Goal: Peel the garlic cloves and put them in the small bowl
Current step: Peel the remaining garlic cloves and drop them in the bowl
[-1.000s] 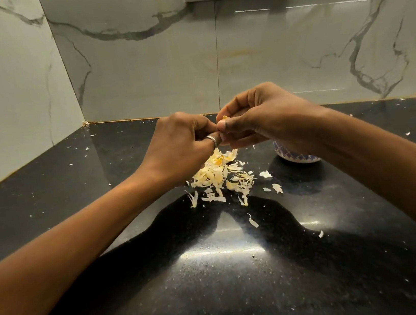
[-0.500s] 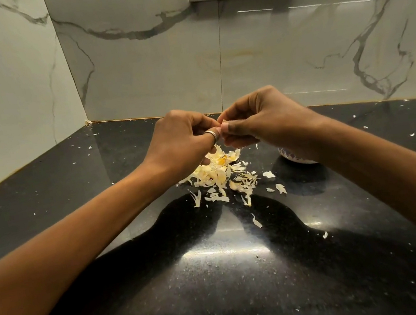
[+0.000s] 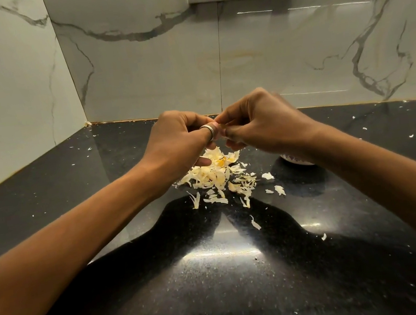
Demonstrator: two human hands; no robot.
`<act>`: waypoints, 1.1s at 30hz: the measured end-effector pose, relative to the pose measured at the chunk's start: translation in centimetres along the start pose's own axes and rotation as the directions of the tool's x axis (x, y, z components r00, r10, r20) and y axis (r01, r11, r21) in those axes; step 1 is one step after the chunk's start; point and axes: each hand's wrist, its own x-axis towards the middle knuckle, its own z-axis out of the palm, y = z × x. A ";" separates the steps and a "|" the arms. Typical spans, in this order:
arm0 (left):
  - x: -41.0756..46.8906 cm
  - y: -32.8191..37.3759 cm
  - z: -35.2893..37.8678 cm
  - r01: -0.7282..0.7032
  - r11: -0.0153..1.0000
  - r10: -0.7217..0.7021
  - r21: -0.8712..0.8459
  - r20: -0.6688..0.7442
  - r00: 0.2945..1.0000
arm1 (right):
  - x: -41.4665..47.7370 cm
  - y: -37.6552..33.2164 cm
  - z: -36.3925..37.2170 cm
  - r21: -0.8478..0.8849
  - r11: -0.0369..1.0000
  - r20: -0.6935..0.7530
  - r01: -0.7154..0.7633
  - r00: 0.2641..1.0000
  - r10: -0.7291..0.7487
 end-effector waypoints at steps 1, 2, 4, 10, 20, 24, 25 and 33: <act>0.0 0.0 0.0 0.000 1.000 0.000 0.001 0.000 1.000 | -0.1 0.0 0.1 -0.023 1.000 -0.013 0.017 1.000 -0.018; -0.1 0.0 0.1 -0.001 1.000 0.001 0.005 0.002 1.000 | -0.1 0.0 0.1 -0.043 0.999 -0.025 0.033 0.999 -0.034; -0.2 0.0 0.1 -0.009 1.000 0.009 0.013 0.002 1.000 | -0.2 -0.1 0.3 -0.076 0.995 -0.044 0.062 0.997 -0.066; -0.4 0.7 0.0 0.088 0.986 -0.085 -0.142 0.026 0.996 | 0.0 0.0 0.6 -0.165 0.980 -0.063 0.115 0.990 -0.127; -0.2 0.9 0.1 0.201 0.945 -0.193 -0.260 0.054 0.980 | -0.2 0.1 1.0 -0.214 0.965 -0.077 0.150 0.982 -0.170; -0.2 0.9 0.1 0.242 0.928 -0.229 -0.283 0.078 0.970 | -0.2 0.2 1.0 -0.186 0.969 -0.121 0.164 0.975 -0.188; -0.2 0.9 0.1 0.247 0.926 -0.233 -0.285 0.084 0.969 | -0.2 0.1 1.0 -0.178 0.970 -0.126 0.167 0.973 -0.191; -0.3 1.0 0.1 0.228 0.942 -0.219 -0.247 0.064 0.974 | -0.1 0.4 1.5 -0.231 0.953 -0.159 0.198 0.958 -0.237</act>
